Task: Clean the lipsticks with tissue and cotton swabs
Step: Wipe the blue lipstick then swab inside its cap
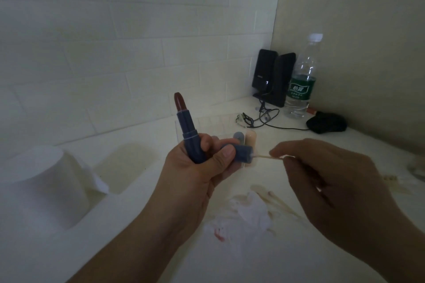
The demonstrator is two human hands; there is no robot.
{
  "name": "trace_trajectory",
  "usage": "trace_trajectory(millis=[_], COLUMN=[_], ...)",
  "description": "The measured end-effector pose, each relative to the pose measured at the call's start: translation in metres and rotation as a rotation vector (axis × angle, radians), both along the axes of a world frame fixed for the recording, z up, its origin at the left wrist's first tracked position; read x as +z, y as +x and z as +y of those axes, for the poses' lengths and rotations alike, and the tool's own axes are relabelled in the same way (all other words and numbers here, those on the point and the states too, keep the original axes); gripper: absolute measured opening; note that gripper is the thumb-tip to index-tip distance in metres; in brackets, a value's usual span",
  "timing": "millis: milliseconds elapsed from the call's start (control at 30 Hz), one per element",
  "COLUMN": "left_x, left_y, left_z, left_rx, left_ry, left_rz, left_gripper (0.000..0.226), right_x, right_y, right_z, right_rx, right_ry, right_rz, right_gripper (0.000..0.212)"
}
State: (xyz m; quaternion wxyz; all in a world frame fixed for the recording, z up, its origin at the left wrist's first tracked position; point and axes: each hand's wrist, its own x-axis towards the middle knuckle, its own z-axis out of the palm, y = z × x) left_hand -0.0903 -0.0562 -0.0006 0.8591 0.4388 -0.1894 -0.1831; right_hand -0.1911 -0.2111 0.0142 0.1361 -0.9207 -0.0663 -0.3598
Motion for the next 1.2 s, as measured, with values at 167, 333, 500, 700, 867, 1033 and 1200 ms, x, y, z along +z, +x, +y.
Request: trace_trajectory(millis=[167,333,500,700,867,1033,1200], left_x=[-0.001,-0.003,-0.004,-0.004,-0.006,-0.008,-0.007], left_y=[0.0,0.0,0.0,0.0,-0.001,-0.002,0.0], left_z=[0.0,-0.001,-0.001,-0.002,-0.003,-0.004,-0.002], left_rx=[0.007,0.005,-0.007,-0.026,0.005,0.033,0.062], left_ry=[0.021,0.049,0.051,0.003,0.036,0.077,0.112], left_rz=[-0.003,0.006,0.027,0.094,0.016,-0.05,-0.103], left_gripper=[0.023,0.022,0.022,0.024,0.024,0.022,0.022], right_x=[-0.002,-0.005,-0.004,-0.005,-0.008,-0.009,-0.013], right_y=[0.002,0.003,0.004,0.004,0.004,0.002,0.006], right_z=[0.001,0.002,0.003,0.007,0.009,0.009,0.008], right_rx=[-0.126,-0.212,-0.232,-0.187,-0.086,-0.012,-0.078], right_ry=[-0.142,-0.241,-0.295,-0.292,-0.217,-0.132,-0.199], right_rz=[0.066,0.105,0.115,0.1,0.126,0.14,0.113], right_gripper=[0.03,0.032,0.037,0.036,0.032,0.028,0.014])
